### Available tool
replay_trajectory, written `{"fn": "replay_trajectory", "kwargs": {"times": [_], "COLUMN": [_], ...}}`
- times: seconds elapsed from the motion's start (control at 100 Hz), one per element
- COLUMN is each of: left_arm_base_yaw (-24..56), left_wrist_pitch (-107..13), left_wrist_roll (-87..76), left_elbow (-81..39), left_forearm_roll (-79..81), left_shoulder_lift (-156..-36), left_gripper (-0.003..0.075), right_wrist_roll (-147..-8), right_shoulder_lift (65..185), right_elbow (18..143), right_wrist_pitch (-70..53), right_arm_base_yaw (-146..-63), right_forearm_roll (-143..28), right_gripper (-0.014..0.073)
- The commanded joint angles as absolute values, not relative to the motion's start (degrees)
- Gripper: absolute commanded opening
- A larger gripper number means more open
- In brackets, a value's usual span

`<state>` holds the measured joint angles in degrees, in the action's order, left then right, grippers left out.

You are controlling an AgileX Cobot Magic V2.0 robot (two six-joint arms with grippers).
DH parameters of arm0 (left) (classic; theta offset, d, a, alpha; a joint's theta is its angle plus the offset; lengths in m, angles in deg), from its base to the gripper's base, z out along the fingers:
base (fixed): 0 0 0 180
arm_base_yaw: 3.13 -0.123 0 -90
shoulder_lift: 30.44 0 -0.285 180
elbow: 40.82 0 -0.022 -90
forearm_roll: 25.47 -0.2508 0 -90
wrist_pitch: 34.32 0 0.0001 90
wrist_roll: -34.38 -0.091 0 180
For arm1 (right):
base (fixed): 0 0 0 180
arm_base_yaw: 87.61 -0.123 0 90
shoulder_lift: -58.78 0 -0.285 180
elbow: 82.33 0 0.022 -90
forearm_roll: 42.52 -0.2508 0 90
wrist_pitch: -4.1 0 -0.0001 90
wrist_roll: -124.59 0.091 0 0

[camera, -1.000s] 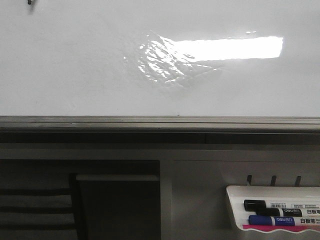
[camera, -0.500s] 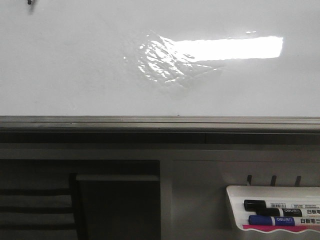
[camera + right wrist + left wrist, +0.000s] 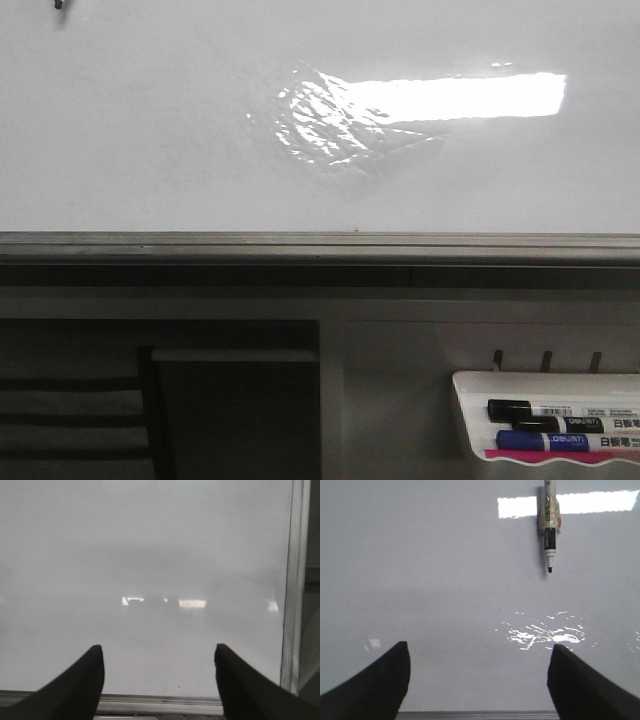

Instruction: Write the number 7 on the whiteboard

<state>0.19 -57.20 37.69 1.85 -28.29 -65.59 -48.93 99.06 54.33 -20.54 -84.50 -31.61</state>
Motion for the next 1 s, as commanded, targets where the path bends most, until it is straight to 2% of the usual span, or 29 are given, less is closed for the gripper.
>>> {"fn": "replay_trajectory", "kwargs": {"times": [0.0, 0.38, 0.62, 0.78, 0.99], "left_arm_base_yaw": [0.2, 0.3, 7.2, 11.5, 12.6], "left_wrist_pitch": [-52.6, -50.1, -48.7, -42.4, -32.5], "left_wrist_roll": [37.6, 36.8, 33.1, 33.0, 33.0], "left_elbow": [0.2, -0.4, -6.7, -10.0, -13.7], "left_forearm_roll": [-28.4, -22.9, -23.5, -23.9, -25.0], "left_shoulder_lift": [-66.2, -72.0, -82.8, -90.9, -100.3], "left_gripper": [0.0532, 0.0531, 0.0531, 0.0531, 0.0521], "right_wrist_roll": [-49.5, -49.5, -49.5, -49.5, -49.5], "right_shoulder_lift": [99.7, 99.7, 99.7, 99.7, 99.7], "right_elbow": [56.2, 56.2, 56.2, 56.2, 56.2], "right_wrist_pitch": [-15.8, -15.8, -15.8, -15.8, -15.8], "right_arm_base_yaw": [-84.3, -84.3, -84.3, -84.3, -84.3], "right_forearm_roll": [-30.5, -30.7, -31.1, -31.1, -31.1], "right_gripper": [0.0428, 0.0428, 0.0428, 0.0428, 0.0428]}}
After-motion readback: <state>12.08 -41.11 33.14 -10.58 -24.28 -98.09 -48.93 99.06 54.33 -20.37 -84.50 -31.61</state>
